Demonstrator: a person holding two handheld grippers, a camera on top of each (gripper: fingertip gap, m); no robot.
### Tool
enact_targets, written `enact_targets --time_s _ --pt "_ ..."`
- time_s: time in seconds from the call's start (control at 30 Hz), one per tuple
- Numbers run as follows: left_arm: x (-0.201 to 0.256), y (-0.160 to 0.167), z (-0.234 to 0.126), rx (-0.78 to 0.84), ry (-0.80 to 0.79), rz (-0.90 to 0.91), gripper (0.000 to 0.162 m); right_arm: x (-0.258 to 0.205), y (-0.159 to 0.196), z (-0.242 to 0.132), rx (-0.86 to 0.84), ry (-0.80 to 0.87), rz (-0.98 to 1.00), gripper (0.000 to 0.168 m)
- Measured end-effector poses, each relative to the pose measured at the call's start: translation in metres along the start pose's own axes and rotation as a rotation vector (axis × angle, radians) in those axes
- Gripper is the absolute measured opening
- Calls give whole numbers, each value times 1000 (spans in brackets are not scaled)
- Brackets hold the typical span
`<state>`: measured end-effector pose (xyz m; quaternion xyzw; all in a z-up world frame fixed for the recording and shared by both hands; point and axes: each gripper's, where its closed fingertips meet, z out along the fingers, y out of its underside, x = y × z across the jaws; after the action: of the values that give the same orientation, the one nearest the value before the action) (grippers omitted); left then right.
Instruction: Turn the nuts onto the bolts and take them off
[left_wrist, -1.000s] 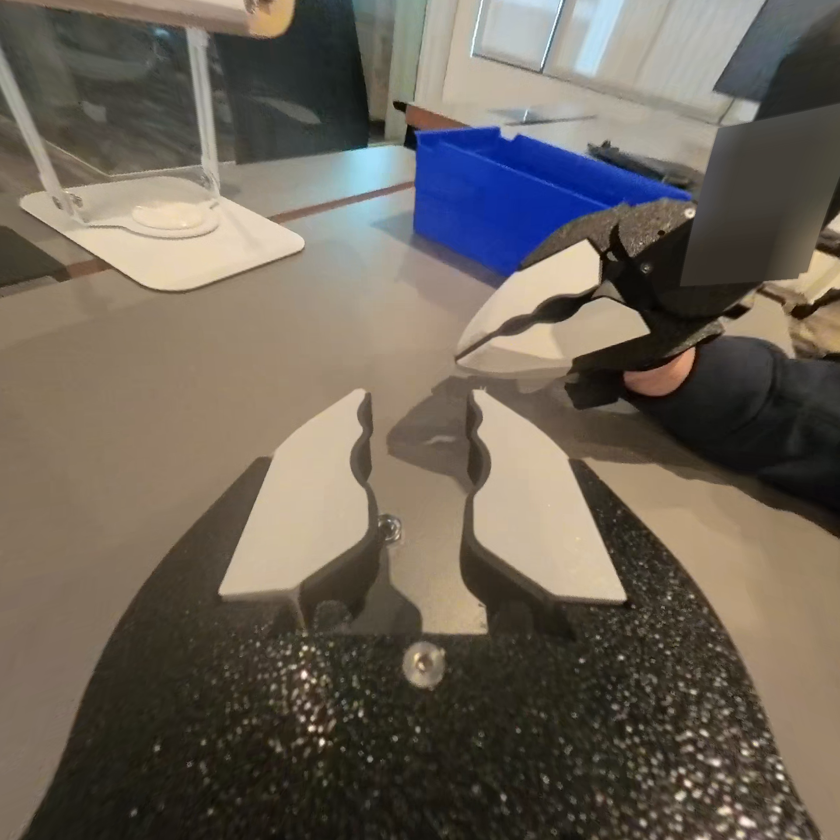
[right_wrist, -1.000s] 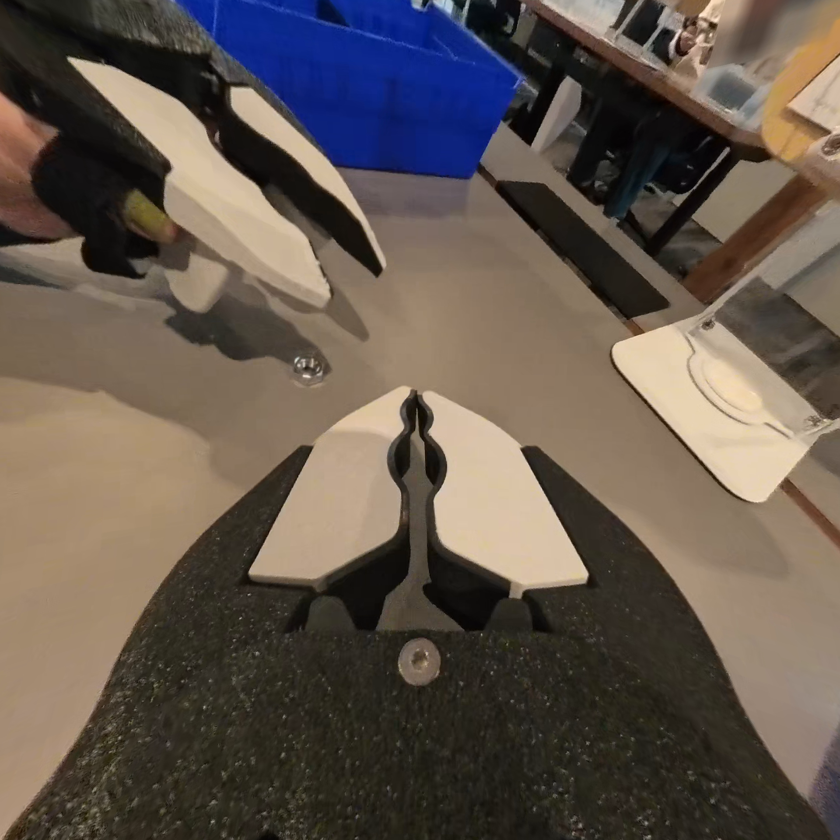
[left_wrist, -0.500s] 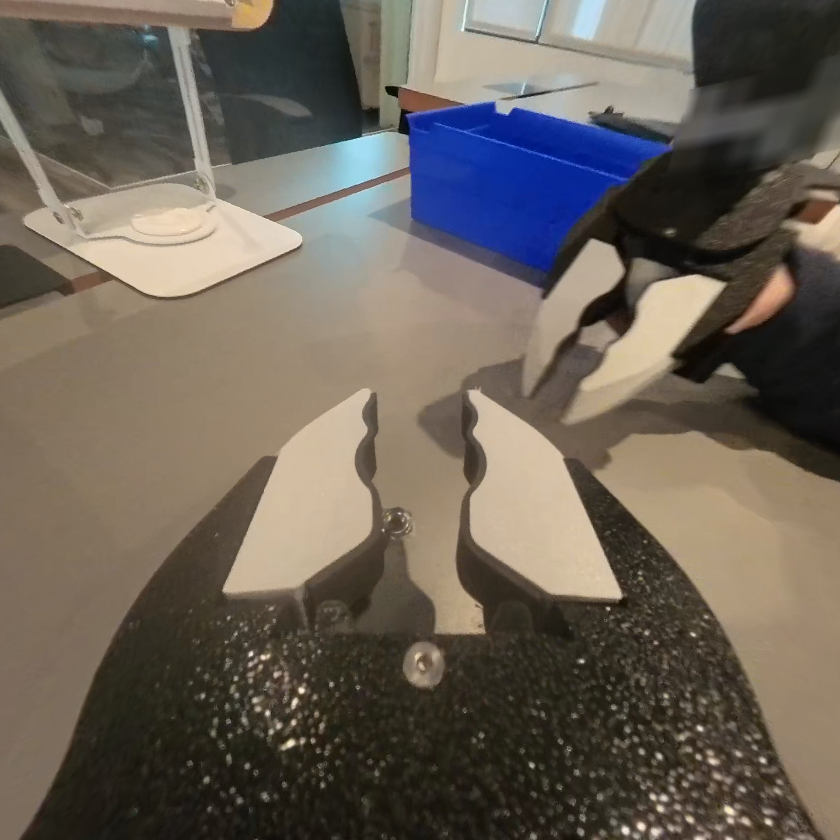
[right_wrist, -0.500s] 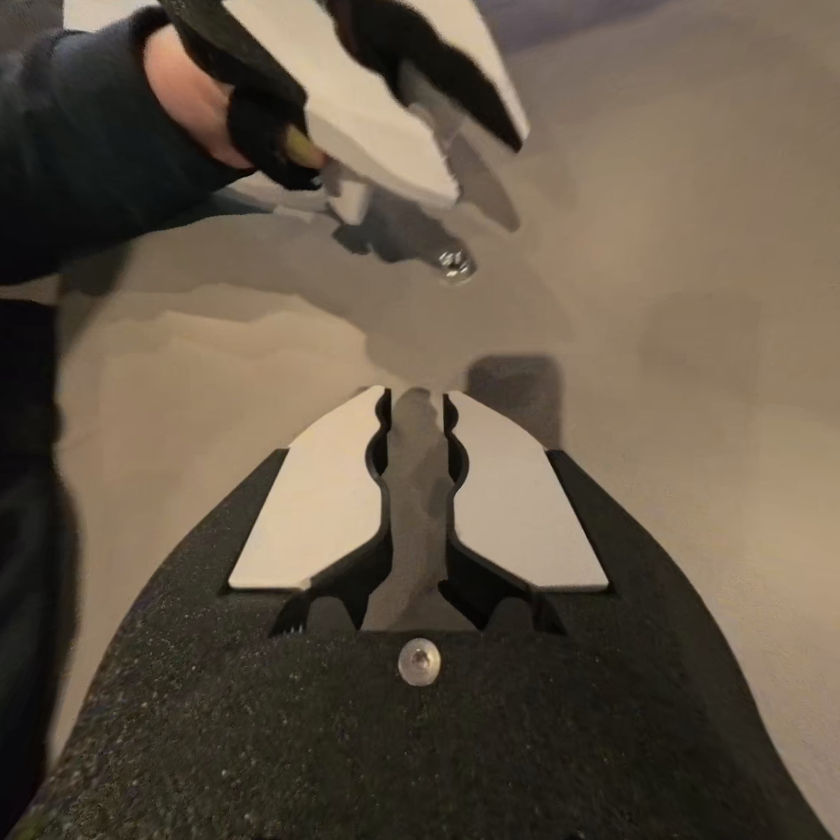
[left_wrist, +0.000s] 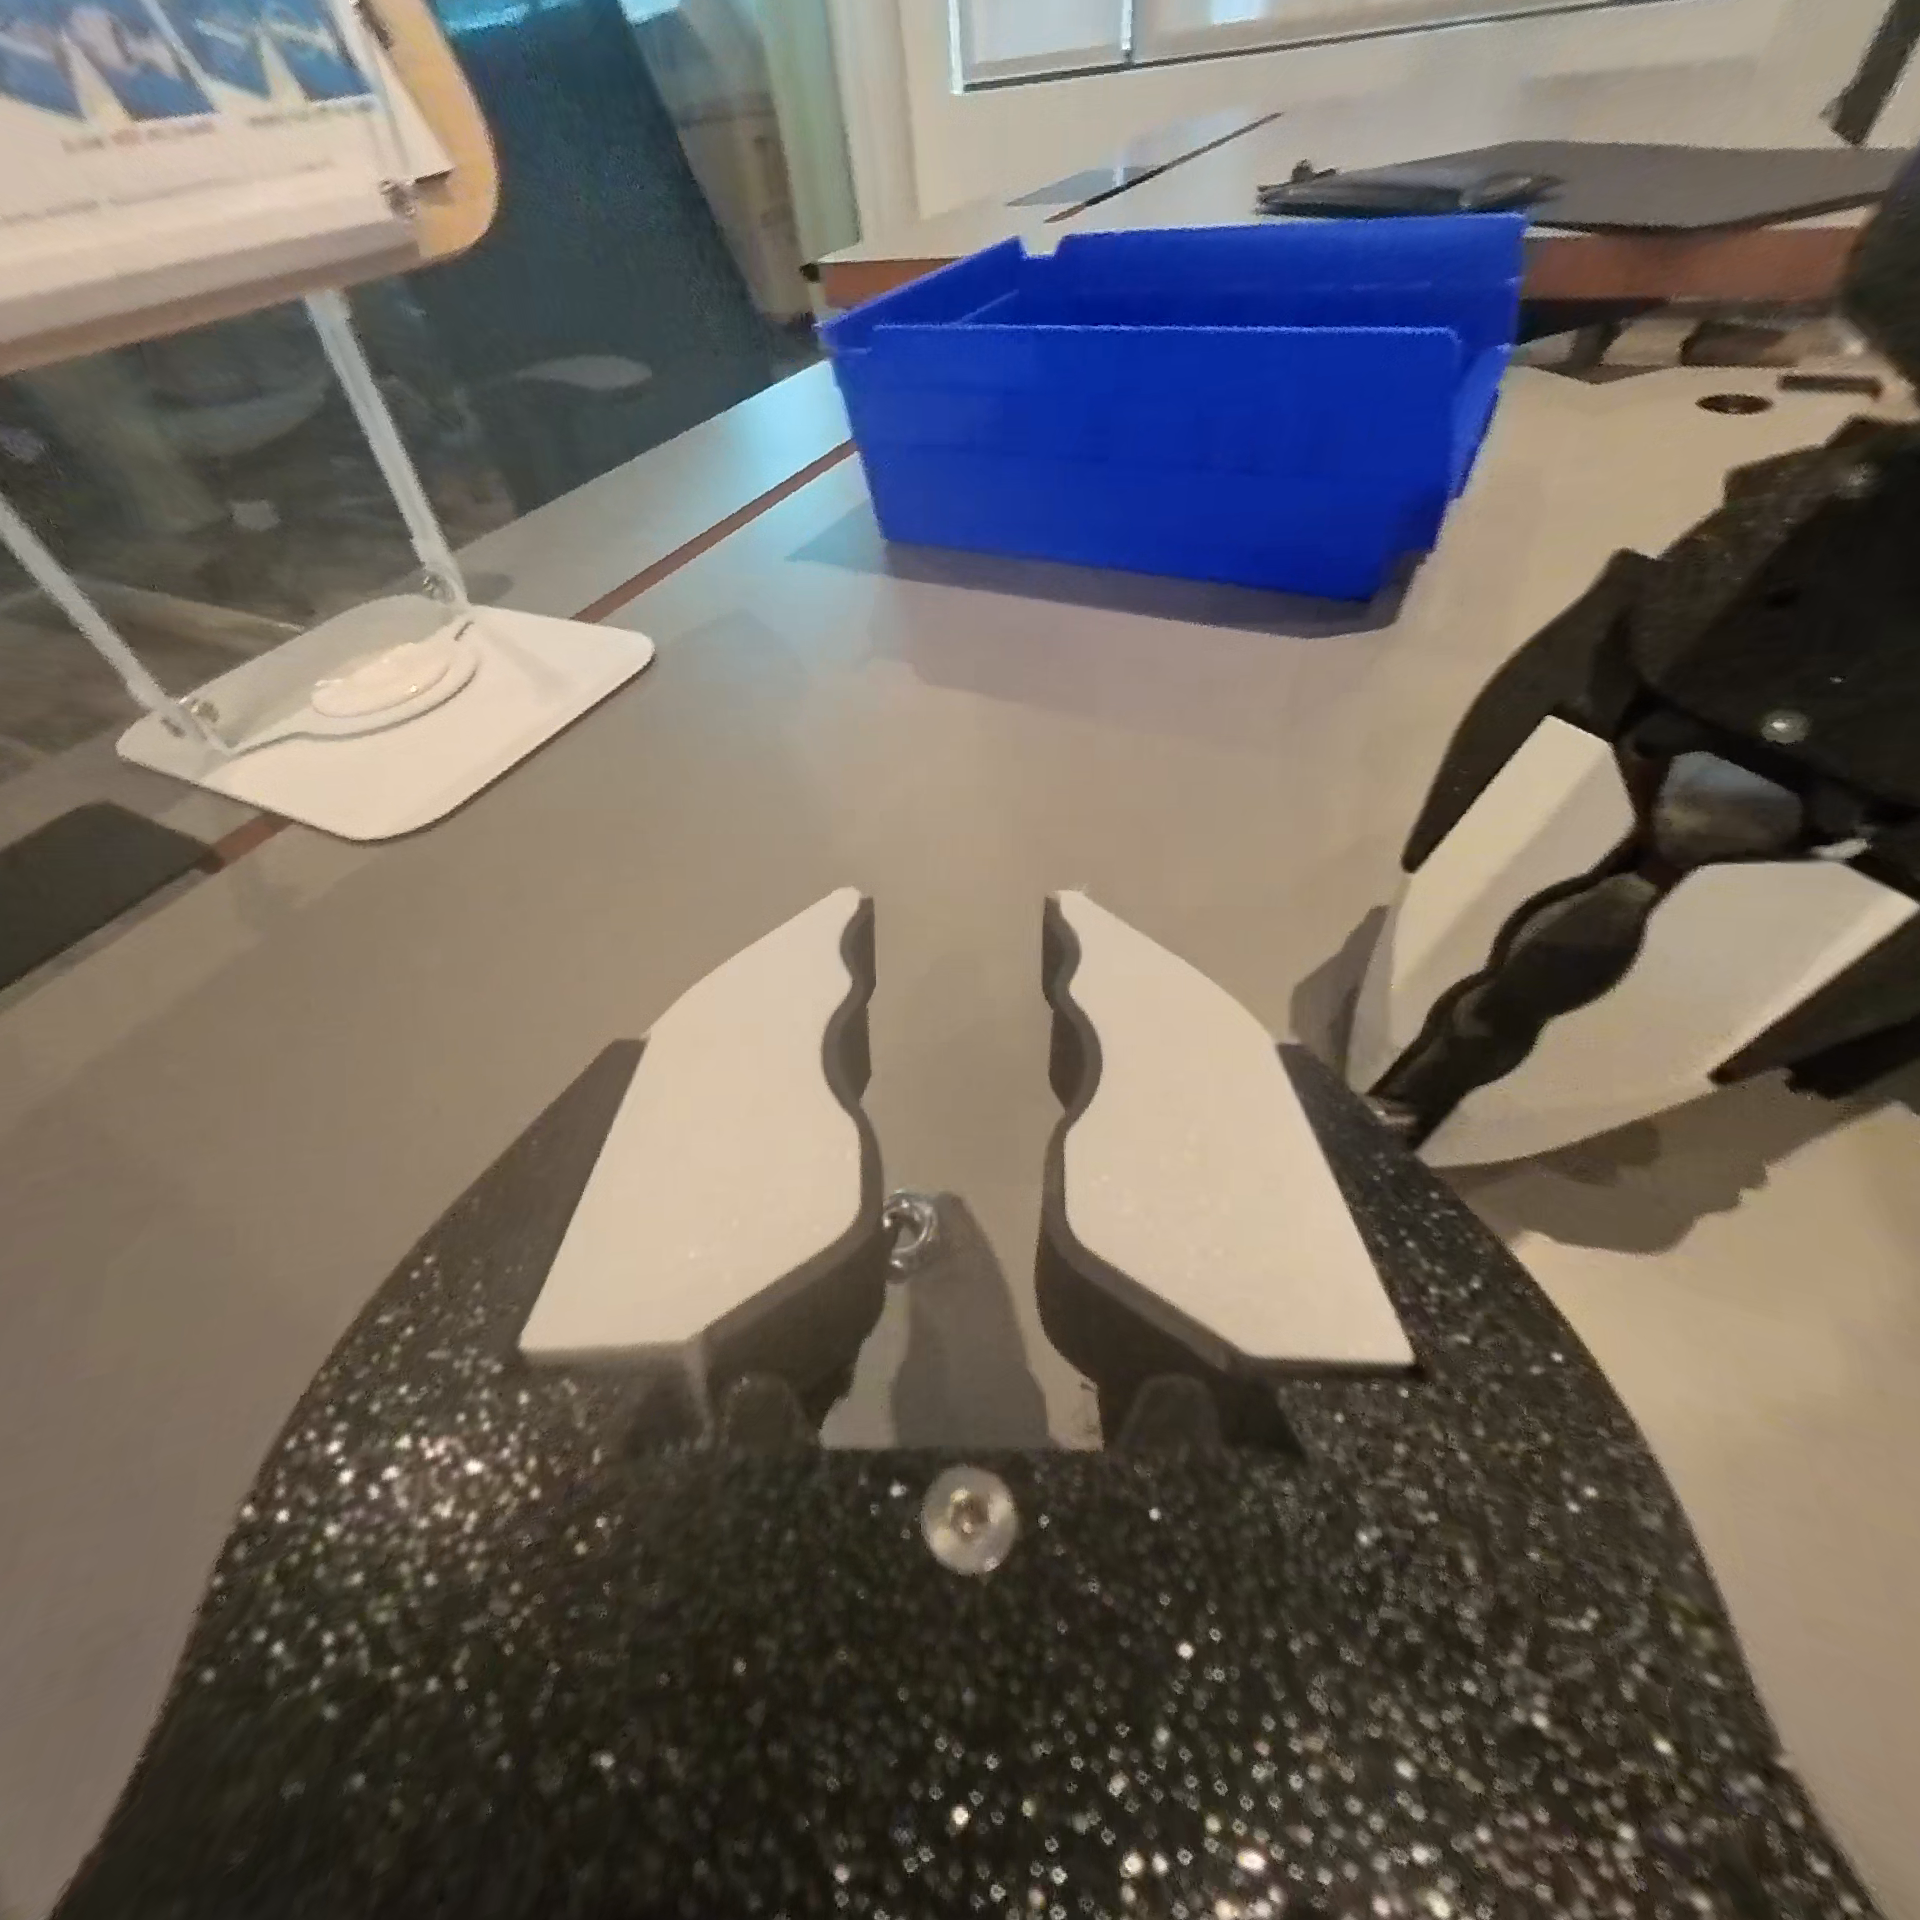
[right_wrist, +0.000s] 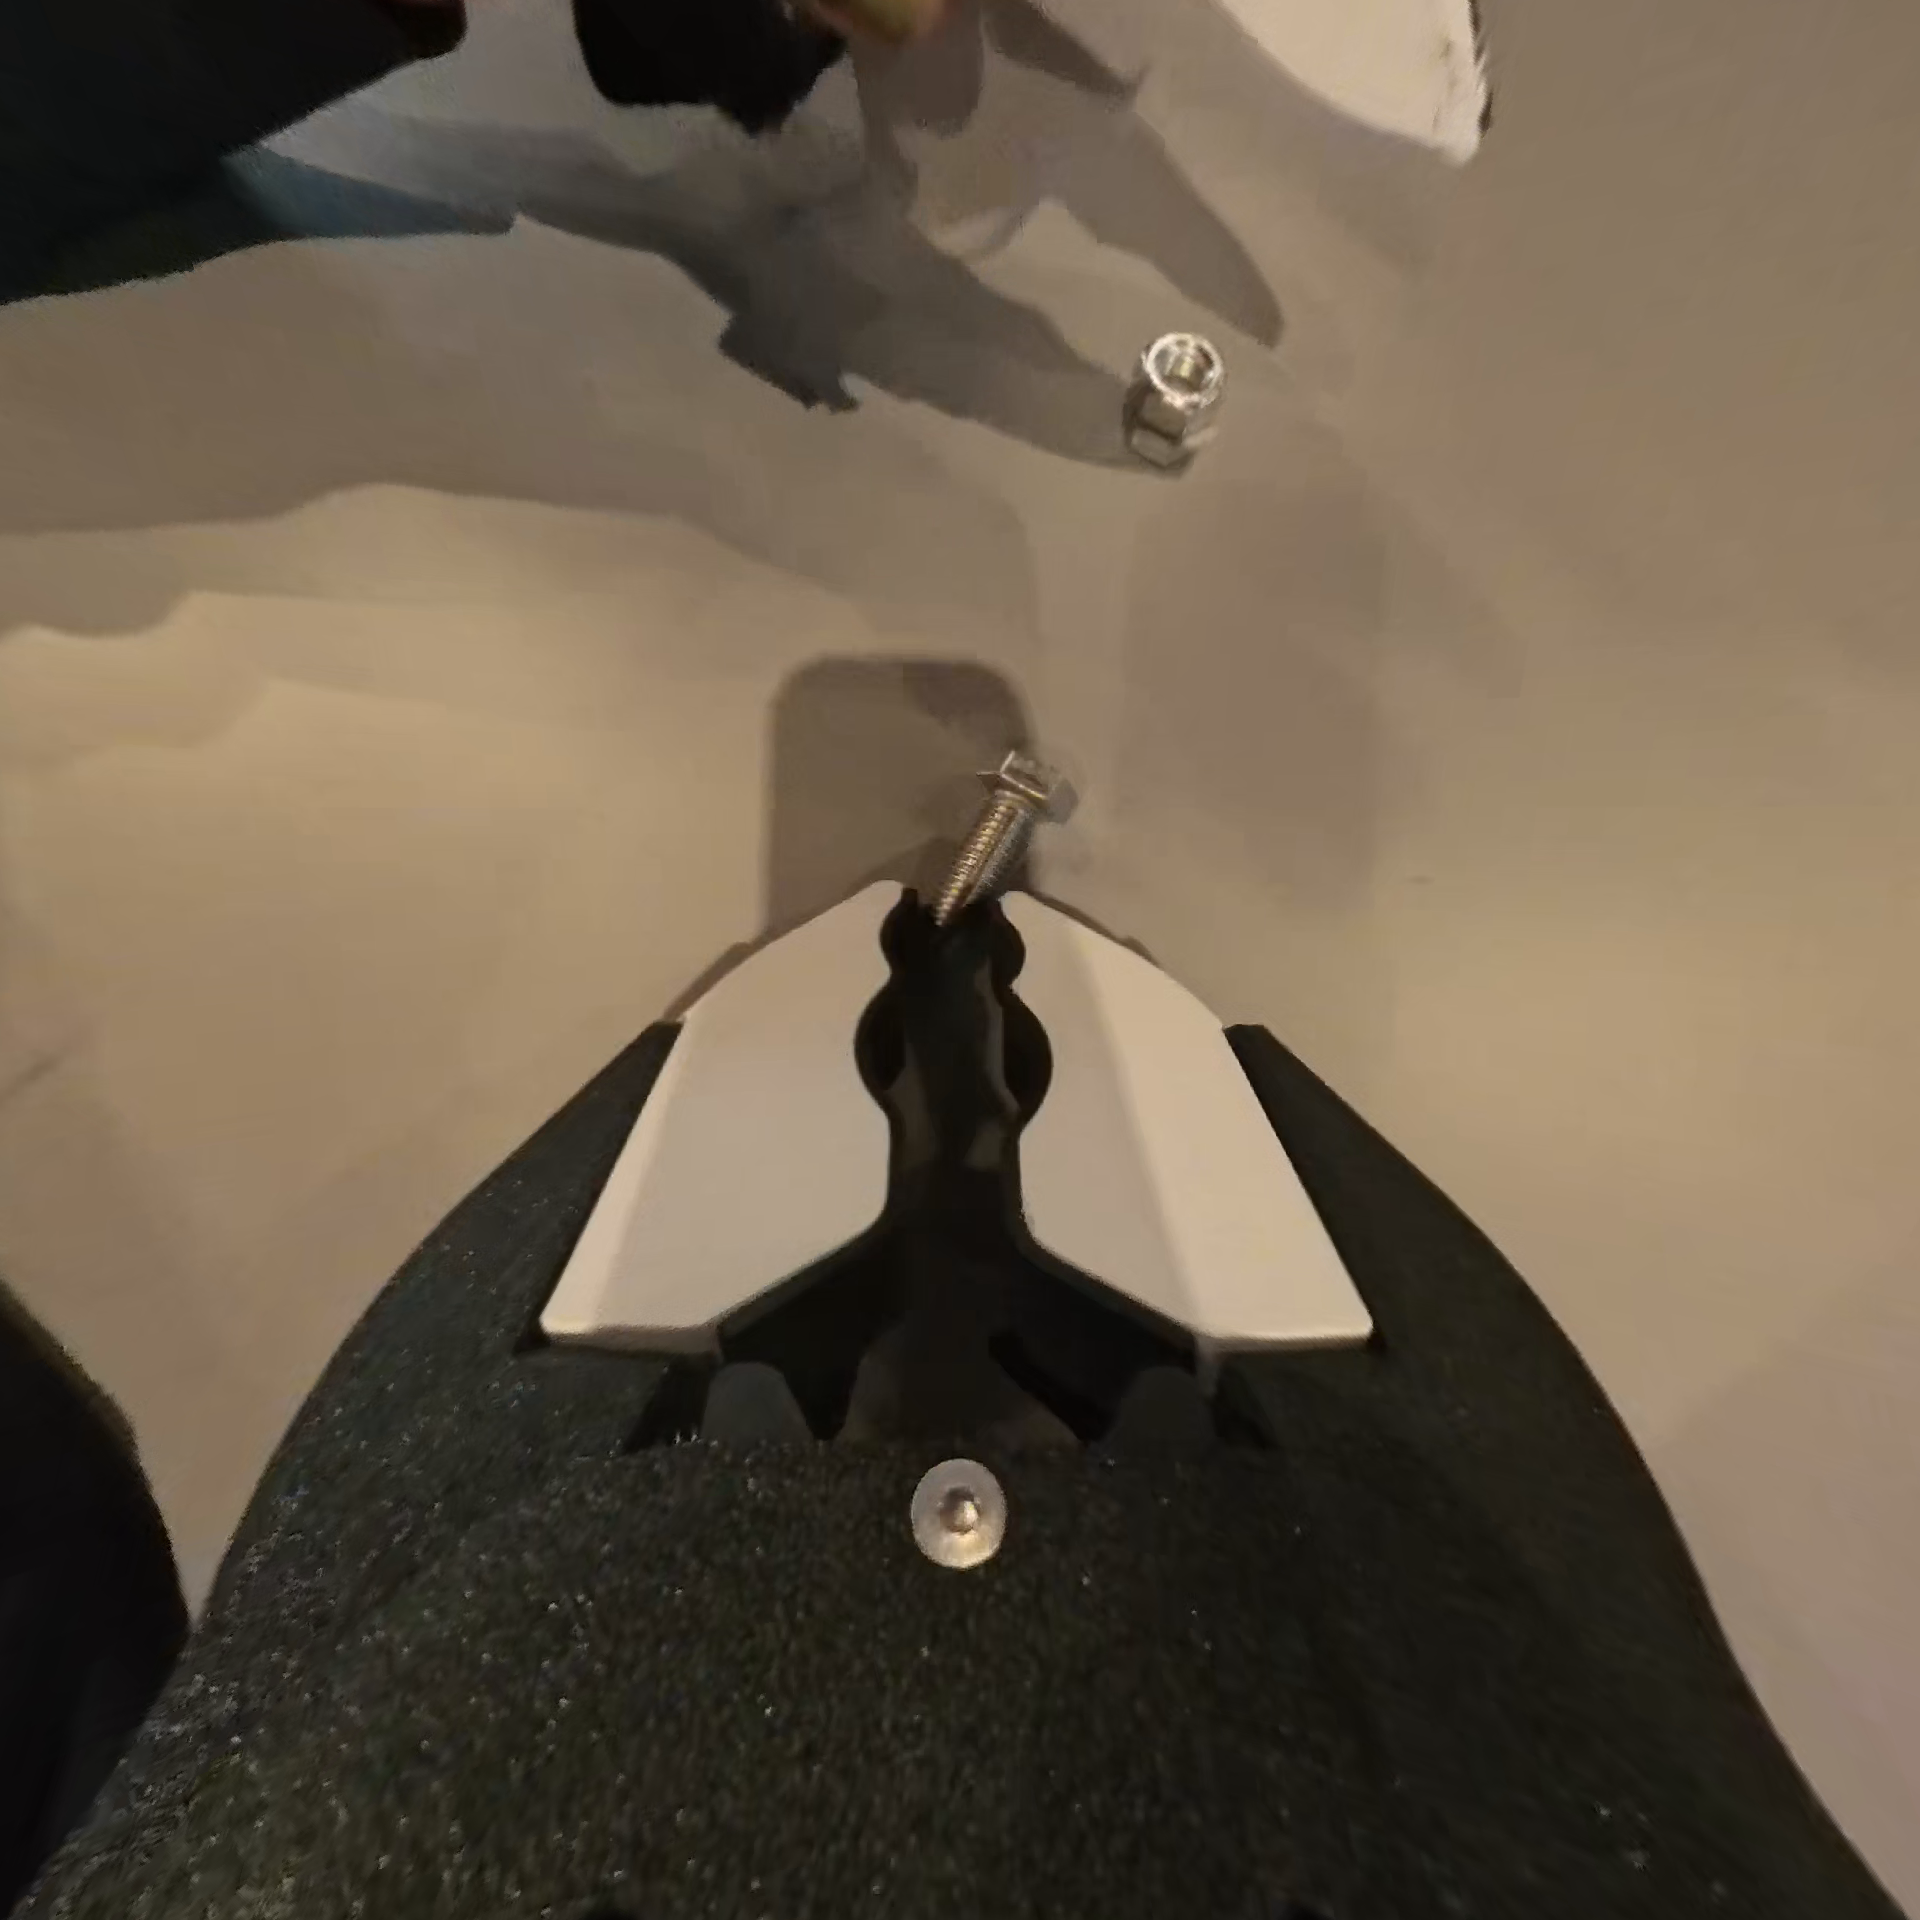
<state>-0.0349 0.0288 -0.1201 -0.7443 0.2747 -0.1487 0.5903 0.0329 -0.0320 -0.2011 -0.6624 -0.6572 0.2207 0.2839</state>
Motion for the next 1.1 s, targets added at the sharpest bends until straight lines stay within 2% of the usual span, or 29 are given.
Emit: enact_targets --time_s 0.17,0.33,0.43,0.57,0.9,1.1 --pt "21 1 0 -8 97 123 32 16 -7 -4 7 79 -166 11" --pt "41 8 -2 -70 123 421 31 46 -27 -21 25 307 -515 10" --pt "51 21 4 -146 131 549 31 46 -32 -21 17 321 -659 10" --pt "54 31 13 -186 122 563 35 38 -41 -22 69 230 -614 10" --pt "60 30 20 -159 78 658 16 26 -55 -29 178 58 -455 10" --pt "56 24 18 -134 88 528 14 27 -62 -30 228 25 -401 10"
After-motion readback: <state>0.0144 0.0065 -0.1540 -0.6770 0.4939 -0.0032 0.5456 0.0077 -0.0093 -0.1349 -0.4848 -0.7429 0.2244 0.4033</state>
